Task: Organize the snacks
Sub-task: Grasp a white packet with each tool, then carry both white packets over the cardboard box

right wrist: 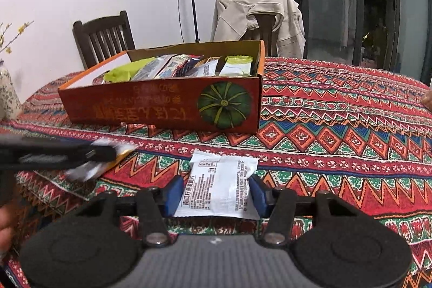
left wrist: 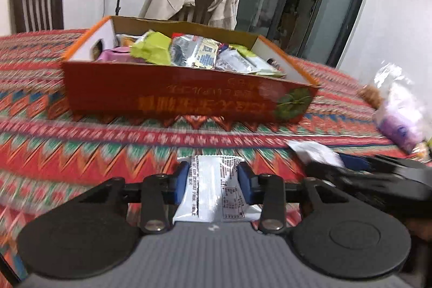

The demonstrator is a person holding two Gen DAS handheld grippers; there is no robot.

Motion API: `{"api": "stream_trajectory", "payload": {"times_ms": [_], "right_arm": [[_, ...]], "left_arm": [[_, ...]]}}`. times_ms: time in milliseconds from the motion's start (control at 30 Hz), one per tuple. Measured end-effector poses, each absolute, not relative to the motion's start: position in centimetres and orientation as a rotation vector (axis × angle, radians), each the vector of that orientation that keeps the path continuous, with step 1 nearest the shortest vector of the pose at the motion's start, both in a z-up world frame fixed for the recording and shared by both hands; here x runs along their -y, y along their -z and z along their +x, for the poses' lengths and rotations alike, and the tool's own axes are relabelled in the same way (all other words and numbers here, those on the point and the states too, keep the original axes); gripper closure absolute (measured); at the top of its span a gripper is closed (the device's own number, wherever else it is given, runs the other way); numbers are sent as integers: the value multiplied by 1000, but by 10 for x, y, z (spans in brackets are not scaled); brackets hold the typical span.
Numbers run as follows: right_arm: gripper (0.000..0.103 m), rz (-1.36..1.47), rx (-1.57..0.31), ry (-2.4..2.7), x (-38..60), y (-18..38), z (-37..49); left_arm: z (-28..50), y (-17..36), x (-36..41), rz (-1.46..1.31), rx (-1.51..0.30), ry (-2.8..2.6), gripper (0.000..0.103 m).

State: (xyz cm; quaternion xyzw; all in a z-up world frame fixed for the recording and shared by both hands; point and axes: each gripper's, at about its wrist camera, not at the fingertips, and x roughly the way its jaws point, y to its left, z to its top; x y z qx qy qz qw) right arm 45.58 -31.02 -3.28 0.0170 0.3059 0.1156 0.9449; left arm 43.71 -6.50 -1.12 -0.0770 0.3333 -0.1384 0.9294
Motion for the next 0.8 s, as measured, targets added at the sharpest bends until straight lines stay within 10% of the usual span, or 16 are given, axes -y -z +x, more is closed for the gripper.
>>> {"api": "stream_trajectory", "payload": {"times_ms": [800], "right_arm": [[53, 38, -442, -359, 280, -49, 260]], "left_arm": [[246, -60, -11, -253, -454, 265, 62]]}}
